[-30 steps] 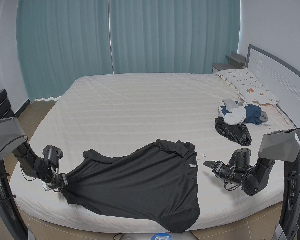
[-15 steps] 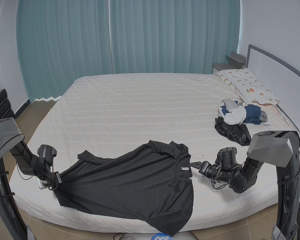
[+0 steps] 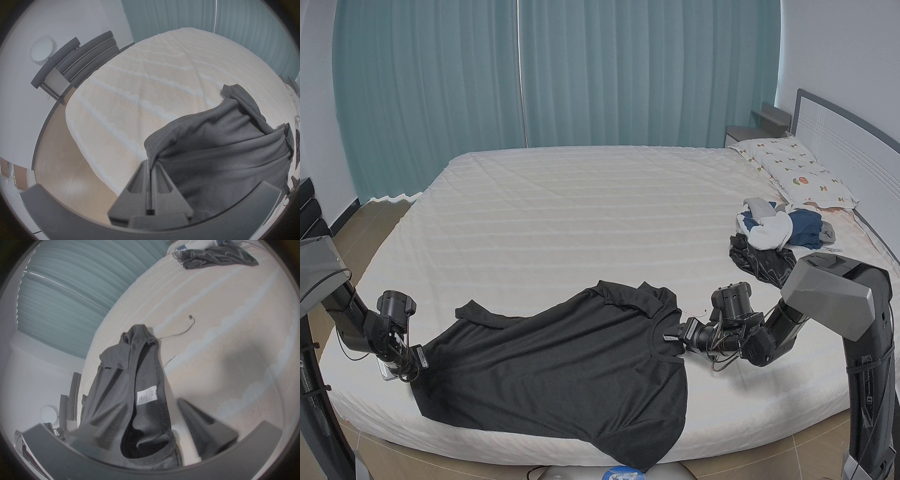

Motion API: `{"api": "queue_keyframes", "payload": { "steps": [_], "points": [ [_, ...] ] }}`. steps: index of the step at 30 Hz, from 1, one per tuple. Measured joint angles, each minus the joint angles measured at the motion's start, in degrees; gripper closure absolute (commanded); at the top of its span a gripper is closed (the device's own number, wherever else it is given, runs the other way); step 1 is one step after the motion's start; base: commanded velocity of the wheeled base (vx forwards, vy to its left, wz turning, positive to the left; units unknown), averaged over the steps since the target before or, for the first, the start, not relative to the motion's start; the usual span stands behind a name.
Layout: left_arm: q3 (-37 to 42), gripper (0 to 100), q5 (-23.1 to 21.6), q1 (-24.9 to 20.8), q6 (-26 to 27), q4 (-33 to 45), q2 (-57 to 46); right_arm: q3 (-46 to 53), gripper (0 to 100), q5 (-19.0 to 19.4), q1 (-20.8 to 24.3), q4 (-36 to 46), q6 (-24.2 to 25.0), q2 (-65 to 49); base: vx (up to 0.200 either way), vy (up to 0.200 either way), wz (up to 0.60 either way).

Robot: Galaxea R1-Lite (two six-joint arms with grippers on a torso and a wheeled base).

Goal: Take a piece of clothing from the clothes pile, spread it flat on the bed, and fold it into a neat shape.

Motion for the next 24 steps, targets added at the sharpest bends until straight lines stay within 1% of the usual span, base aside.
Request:
{"api": "queue_keyframes", "payload": {
  "steps": [3, 8, 12, 15, 19, 24],
  "points": [
    [0.0, 100, -0.5, -0.1, -0.1, 0.0, 0.0, -2.6, 100, 0.4, 0.1, 4.0, -0.6, 0.5, 0.000, 0.000, 0.00],
    [0.1, 100, -0.8, -0.2, -0.2, 0.0, -0.1, -5.9, 100, -1.0, -1.1, 5.4, -1.4, 1.1, 0.000, 0.000, 0.00],
    [0.4, 100, -1.0, -0.6, -0.2, 0.6, -0.4, -6.4, 100, -1.5, -4.0, 5.4, -1.5, 0.4, 0.000, 0.000, 0.00],
    [0.6, 100, -1.5, -1.5, -0.3, 2.5, -1.0, -6.6, 100, -1.5, -6.6, 5.3, -1.5, -1.2, 0.000, 0.000, 0.00],
    [0.7, 100, -4.3, -3.7, -1.2, 6.4, -2.5, -7.1, 100, -1.3, -10.6, 5.3, -2.1, -3.9, 0.000, 0.000, 0.00],
    [0.8, 100, -7.5, -7.6, -3.6, 9.8, -4.6, -9.4, 100, -0.8, -14.7, 6.9, -4.3, -7.0, 0.000, 0.000, 0.00]
  ]
}}
